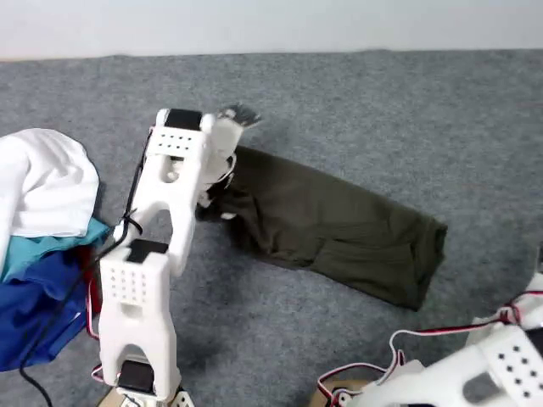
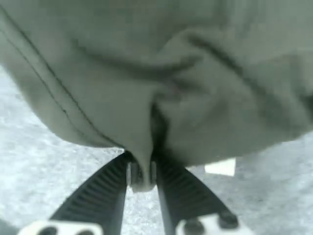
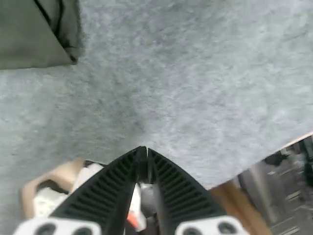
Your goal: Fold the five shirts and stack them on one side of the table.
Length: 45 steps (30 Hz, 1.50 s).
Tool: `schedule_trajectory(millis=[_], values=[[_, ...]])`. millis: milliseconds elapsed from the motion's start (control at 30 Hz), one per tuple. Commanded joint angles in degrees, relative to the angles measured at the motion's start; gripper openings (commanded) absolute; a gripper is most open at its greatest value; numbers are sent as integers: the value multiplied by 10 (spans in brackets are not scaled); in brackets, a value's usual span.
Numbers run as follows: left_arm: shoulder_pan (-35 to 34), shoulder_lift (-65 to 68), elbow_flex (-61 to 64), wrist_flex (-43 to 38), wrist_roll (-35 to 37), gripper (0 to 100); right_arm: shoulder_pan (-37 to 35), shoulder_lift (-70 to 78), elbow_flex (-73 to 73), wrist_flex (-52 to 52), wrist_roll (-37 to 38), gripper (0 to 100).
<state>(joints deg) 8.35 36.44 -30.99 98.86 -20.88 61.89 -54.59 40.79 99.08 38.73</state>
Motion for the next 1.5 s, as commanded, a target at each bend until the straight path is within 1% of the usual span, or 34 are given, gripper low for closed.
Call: schedule_trajectory(millis=[0, 167, 233, 533, 633, 700, 833, 933, 1033, 1233, 1467], values=[[54, -81, -3, 16, -1, 2, 46, -42, -7, 0, 59, 9], [133, -114, -5, 16, -1, 2, 116, -66, -5, 0, 137, 9], [164, -121, -6, 16, -2, 2, 144, -67, 0, -15, 164, 9], [295, -124, -10, 12, -5, 2, 304, -67, 97, -162, 281, 9], [327, -117, -45, 10, -5, 2, 356, -69, 138, -209, 331, 9], [345, -105, -81, 6, -5, 2, 362, -72, 162, -235, 354, 9], [375, -60, -162, 7, -5, 2, 360, -73, 166, -247, 356, 9], [399, -23, -218, 14, -5, 2, 359, -73, 169, -274, 356, 9], [427, 4, -256, 15, -5, 2, 360, -73, 169, -285, 356, 9], [484, 36, -277, 15, -5, 2, 359, -73, 170, -286, 356, 9], [527, 46, -274, 13, -5, 2, 359, -73, 170, -286, 356, 9]])
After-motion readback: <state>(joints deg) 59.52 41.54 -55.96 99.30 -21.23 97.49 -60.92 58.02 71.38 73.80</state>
